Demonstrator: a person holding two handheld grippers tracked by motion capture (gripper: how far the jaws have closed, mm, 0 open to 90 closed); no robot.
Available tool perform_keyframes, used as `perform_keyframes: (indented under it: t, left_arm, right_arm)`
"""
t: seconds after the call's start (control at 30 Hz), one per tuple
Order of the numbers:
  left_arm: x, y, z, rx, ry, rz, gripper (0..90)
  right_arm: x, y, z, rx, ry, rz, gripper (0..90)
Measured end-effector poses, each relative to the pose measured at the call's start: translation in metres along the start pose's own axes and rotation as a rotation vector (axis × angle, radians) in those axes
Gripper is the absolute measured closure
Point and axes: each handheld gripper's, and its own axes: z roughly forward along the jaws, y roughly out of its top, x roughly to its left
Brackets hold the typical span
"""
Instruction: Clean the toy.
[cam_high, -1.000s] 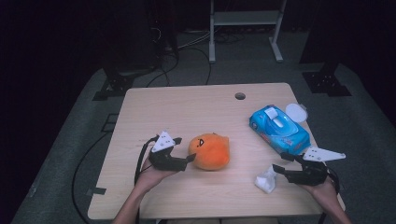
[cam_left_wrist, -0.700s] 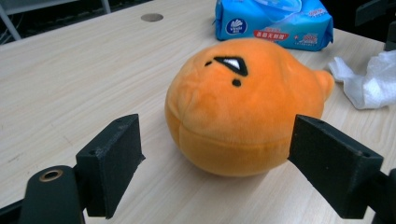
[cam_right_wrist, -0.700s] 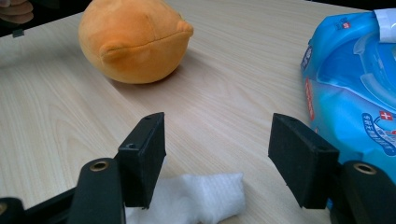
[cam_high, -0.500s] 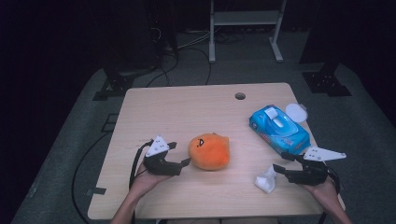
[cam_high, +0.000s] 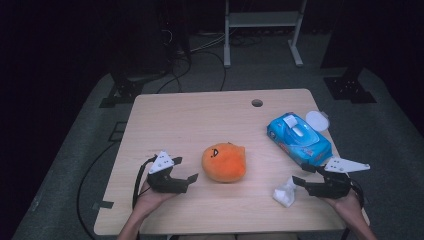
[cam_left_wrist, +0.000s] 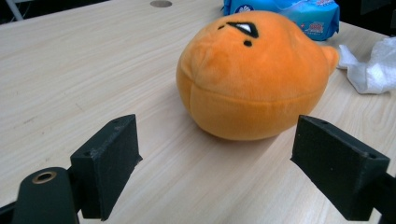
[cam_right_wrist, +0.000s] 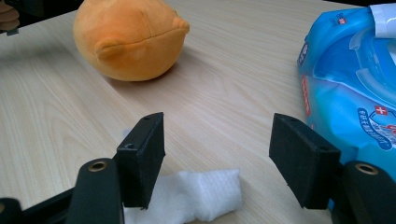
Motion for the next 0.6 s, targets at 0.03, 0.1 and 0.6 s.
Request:
perform_keyframes:
  t: [0.03, 0.1, 0.6]
  left_arm:
    - [0.0, -0.001, -0.001, 0.001, 0.0, 0.0, 14.3]
    - [0.0, -0.003, -0.002, 0.003, 0.001, -0.001, 13.7]
    - [0.003, -0.018, -0.008, 0.007, 0.013, -0.027, 11.4]
  right_arm:
    - [0.0, 0.0, 0.0, 0.0, 0.0, 0.0, 34.5]
    - [0.0, 0.0, 0.0, 0.001, 0.0, 0.0, 34.5]
    - [0.001, -0.006, 0.004, 0.008, -0.007, -0.006, 33.5]
